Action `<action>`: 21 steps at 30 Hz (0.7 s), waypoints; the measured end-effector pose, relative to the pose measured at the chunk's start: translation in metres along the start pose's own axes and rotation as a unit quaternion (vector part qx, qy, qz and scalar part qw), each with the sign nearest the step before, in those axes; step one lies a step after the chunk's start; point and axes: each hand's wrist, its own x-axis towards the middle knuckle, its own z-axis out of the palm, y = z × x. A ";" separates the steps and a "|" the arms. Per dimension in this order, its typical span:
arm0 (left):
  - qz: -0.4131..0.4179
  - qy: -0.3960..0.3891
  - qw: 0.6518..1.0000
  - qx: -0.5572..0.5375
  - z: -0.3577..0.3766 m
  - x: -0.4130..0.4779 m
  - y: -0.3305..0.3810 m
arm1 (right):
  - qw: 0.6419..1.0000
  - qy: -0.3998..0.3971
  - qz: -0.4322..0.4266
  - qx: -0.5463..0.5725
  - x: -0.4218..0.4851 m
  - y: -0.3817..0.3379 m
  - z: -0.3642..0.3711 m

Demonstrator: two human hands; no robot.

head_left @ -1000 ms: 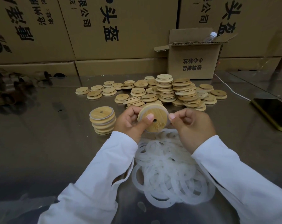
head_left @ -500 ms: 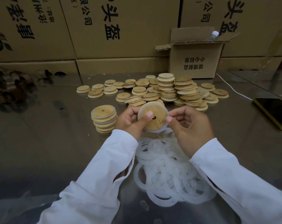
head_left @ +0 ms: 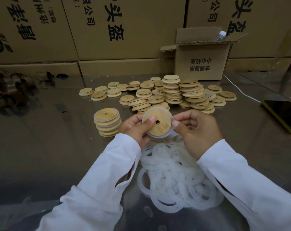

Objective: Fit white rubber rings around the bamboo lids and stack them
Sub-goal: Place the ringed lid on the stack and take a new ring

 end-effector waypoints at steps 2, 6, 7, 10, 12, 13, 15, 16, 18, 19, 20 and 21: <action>0.004 -0.009 1.000 0.016 -0.001 0.000 0.001 | 1.000 -0.004 0.014 0.019 0.000 -0.001 -0.001; -0.013 -0.013 1.000 0.004 -0.002 -0.002 0.003 | 0.997 -0.010 0.042 0.065 -0.001 -0.001 -0.002; -0.014 -0.007 1.000 0.006 -0.001 -0.002 0.004 | 0.997 -0.007 0.045 0.067 -0.001 -0.001 -0.003; 0.006 0.013 1.000 0.020 0.001 -0.003 0.009 | 0.998 0.026 0.043 0.037 0.002 0.003 -0.004; 0.063 0.031 0.997 0.036 0.001 -0.005 0.016 | 0.997 0.040 0.054 0.037 0.004 0.005 -0.005; 0.098 0.047 0.993 0.040 -0.001 -0.005 0.020 | 0.997 0.041 0.059 0.036 0.004 0.006 -0.006; 0.161 0.103 0.981 0.024 -0.006 -0.005 0.031 | 0.997 0.040 0.063 0.030 0.005 0.007 -0.006; 0.190 0.137 0.972 0.014 -0.010 -0.004 0.036 | 0.997 0.038 0.060 0.027 0.005 0.007 -0.006; 0.247 0.221 0.942 0.053 -0.020 -0.001 0.045 | 0.998 0.031 0.048 0.019 0.004 0.008 -0.005; 0.266 0.263 0.923 0.089 -0.024 0.001 0.047 | 0.999 0.026 0.043 0.013 0.004 0.008 -0.004; 0.280 0.302 0.904 0.113 -0.029 0.002 0.048 | 0.999 0.021 0.040 0.010 0.003 0.008 -0.004; 0.285 0.334 0.890 0.122 -0.032 0.004 0.048 | 0.999 0.018 0.038 0.008 0.003 0.008 -0.004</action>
